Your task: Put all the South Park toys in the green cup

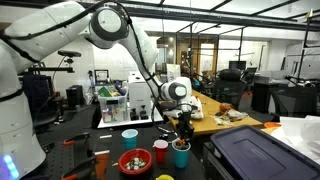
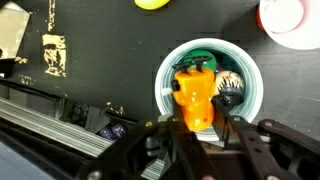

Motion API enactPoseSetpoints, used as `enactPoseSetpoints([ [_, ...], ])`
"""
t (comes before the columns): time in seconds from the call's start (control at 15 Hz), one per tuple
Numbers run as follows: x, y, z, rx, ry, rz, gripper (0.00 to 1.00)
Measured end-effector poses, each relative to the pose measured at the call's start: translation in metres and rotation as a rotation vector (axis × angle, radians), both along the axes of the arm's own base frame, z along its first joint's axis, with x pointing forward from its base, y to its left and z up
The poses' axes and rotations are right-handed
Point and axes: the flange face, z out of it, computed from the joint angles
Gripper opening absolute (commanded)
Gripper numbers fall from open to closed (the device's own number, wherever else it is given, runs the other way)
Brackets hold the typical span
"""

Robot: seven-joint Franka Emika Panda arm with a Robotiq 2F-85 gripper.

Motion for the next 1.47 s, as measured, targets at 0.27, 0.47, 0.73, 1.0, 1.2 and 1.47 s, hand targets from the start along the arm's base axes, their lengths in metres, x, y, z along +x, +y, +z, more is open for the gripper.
enactPoseSetpoints([
  [0.27, 0.0, 0.002, 0.001, -0.015, -0.006, -0.009, 0.72],
  [0.47, 0.001, 0.003, 0.001, -0.016, -0.016, -0.009, 0.95],
  [0.73, 0.006, 0.01, 0.006, -0.008, -0.047, 0.004, 1.0],
  [1.0, 0.014, 0.039, 0.021, 0.038, -0.095, 0.042, 1.0],
  [1.2, 0.013, 0.075, 0.031, 0.099, -0.122, 0.121, 1.0],
  [1.47, 0.004, 0.12, 0.027, 0.156, -0.103, 0.195, 1.0],
])
